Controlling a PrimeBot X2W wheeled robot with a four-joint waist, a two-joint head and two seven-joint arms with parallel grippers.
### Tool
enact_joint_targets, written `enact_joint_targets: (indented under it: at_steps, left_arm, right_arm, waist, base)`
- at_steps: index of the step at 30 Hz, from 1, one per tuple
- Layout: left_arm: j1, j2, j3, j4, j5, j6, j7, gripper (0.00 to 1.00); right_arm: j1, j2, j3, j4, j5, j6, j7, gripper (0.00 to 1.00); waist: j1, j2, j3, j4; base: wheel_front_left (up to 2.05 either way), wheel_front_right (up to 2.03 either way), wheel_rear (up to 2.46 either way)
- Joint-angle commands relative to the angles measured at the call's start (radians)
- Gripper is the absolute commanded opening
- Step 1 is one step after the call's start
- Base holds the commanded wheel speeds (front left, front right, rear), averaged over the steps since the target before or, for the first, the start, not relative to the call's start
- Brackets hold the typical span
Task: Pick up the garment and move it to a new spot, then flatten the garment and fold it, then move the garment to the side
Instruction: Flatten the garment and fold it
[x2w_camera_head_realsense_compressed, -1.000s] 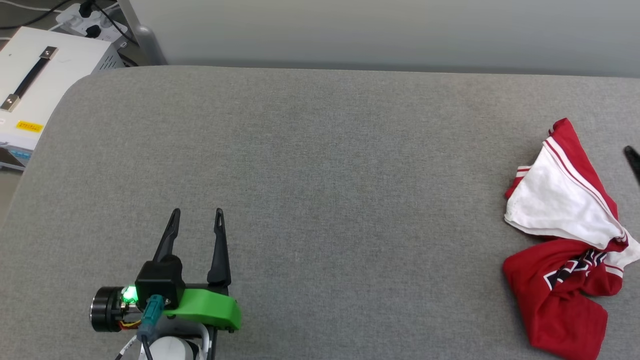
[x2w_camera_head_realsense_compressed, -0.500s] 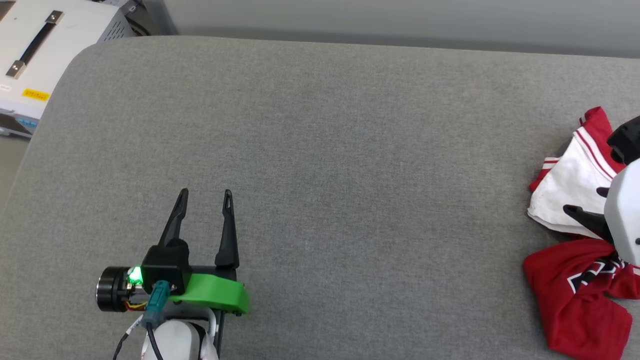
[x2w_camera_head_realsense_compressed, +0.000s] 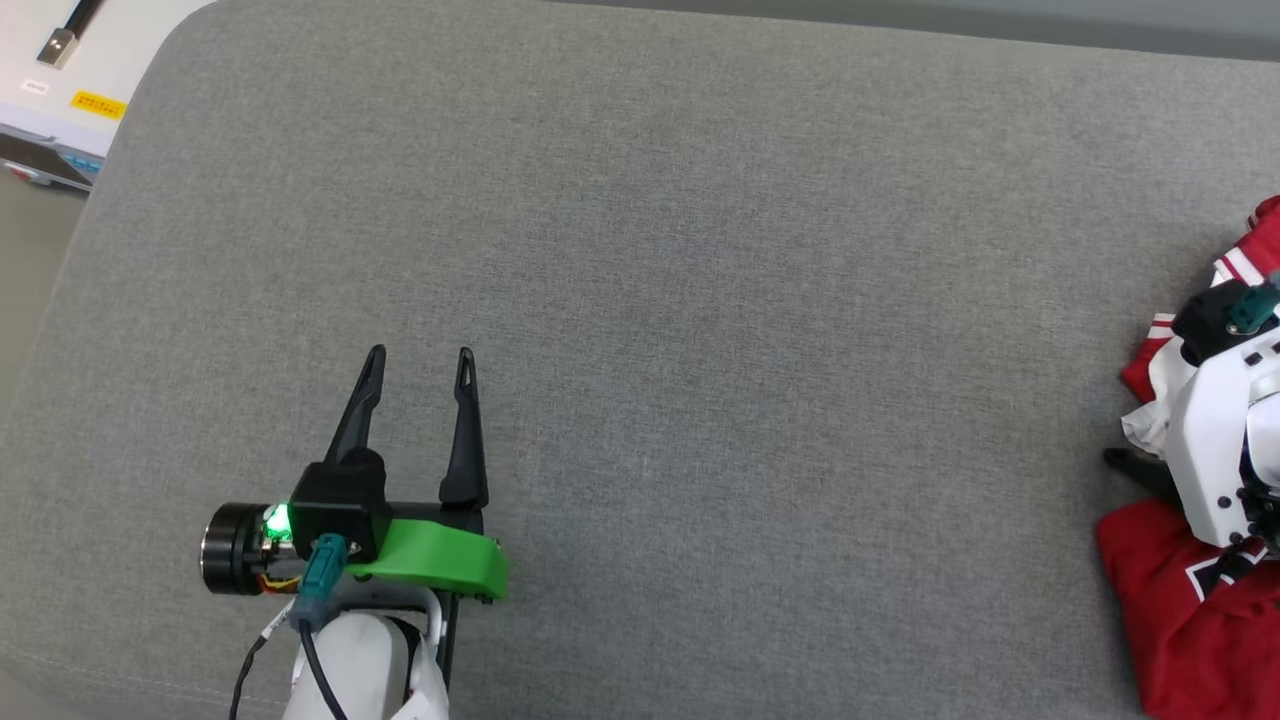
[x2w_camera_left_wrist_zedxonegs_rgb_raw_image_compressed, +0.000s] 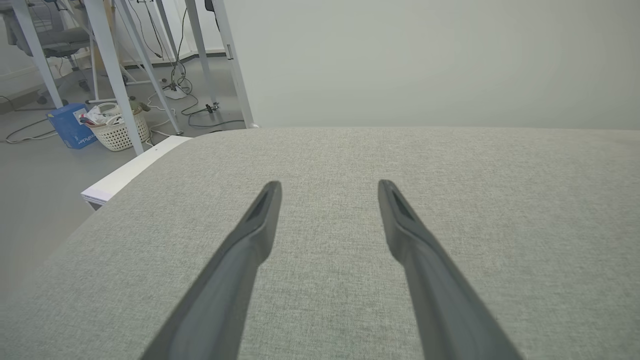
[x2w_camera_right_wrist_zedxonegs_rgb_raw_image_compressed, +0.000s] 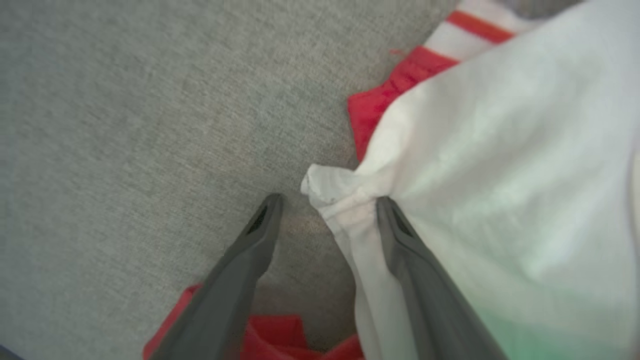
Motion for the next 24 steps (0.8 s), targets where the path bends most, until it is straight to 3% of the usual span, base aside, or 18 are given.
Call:
enact_joint_targets:
  at_steps: [1, 9, 15, 20, 24]
  left_arm:
    - [-0.005, -0.004, 0.007, 0.003, -0.002, 0.007, -0.006, 1.00]
    - [0.024, -0.004, 0.019, 0.008, 0.011, -0.003, -0.006, 1.00]
    - [0.043, -0.004, 0.020, 0.000, 0.011, -0.005, -0.006, 1.00]
    - [0.037, -0.004, 0.013, -0.005, 0.000, -0.003, -0.006, 1.00]
    - [0.019, -0.004, 0.006, -0.007, -0.015, 0.005, -0.006, 1.00]
  right_arm:
    - [0.023, 0.032, 0.034, 0.033, 0.014, -0.001, -0.035, 0.00]
    - [0.010, -0.029, -0.001, -0.104, 0.084, -0.001, -0.238, 0.00]
    - [-0.025, -0.067, -0.052, -0.283, 0.105, -0.001, -0.287, 0.00]
    - [-0.120, -0.010, -0.048, -0.357, 0.086, -0.001, -0.265, 0.00]
    - [-0.240, 0.093, 0.004, -0.335, 0.055, -0.001, -0.240, 0.00]
  waist:
    - [0.0000, 0.0000, -0.012, -0.007]
    - [0.0000, 0.0000, -0.087, -0.021]
    - [0.0000, 0.0000, -0.112, -0.015]
    - [0.0000, 0.0000, -0.097, 0.010]
    - [0.0000, 0.0000, -0.063, 0.043]
  base:
    - [0.00, 0.00, 0.00]
    - [0.00, 0.00, 0.00]
    - [0.00, 0.00, 0.00]
    - [0.00, 0.00, 0.00]
    - [0.00, 0.00, 0.00]
